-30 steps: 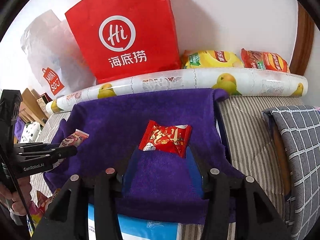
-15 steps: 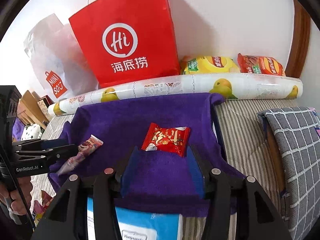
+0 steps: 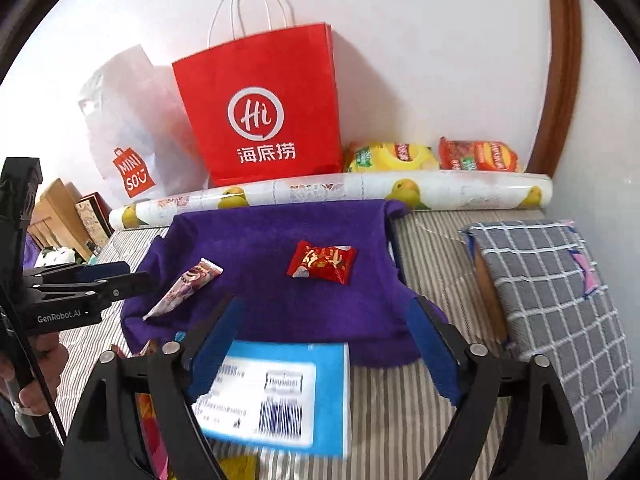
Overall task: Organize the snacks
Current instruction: 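Move both open tools back to the snack pile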
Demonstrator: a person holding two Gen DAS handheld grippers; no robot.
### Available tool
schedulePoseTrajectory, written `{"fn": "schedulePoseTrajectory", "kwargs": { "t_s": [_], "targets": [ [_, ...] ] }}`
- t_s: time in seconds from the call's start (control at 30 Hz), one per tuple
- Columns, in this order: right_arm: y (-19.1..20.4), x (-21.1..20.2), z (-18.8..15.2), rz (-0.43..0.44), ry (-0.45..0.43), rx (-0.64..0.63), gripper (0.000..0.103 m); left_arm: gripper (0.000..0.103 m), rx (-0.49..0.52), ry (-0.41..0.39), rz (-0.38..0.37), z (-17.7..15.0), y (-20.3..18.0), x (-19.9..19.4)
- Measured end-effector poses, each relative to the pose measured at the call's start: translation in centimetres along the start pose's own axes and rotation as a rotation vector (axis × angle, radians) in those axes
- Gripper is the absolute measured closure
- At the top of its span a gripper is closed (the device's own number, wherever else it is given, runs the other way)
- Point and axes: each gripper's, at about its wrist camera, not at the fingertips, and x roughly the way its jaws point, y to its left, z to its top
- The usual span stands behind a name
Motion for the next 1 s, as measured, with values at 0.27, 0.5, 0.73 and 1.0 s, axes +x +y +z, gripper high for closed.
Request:
{"fn": "schedulePoseTrajectory", "kwargs": {
  "t_s": [0.27,0.5,0.73,1.0],
  "targets": [
    [0.2,-4.4,-2.4,-0.056,-0.030,0.013,0.011,0.052,-0.004,-0.043,-0.016,-3.0,-0.9,-4.5],
    [-1.0,-7.1,-4.1,0.012,-0.049,0.108,0.011,0.052,-0.042,-0.055,-0.013,-5.5,-1.0,-6.6],
    [-1.5,-8.2,-6.1,0.097,-0.024,0.169,0.011,0.052,-0.062,-0.056,-0.021,-8.0,-0.6,-8.0],
    [-0.8,-8.1,-8.9,0.105,0.009,0.186,0.011,0.052,-0.074,-0.051,-0.028,-10.5,0.4,-8.8]
  ]
}}
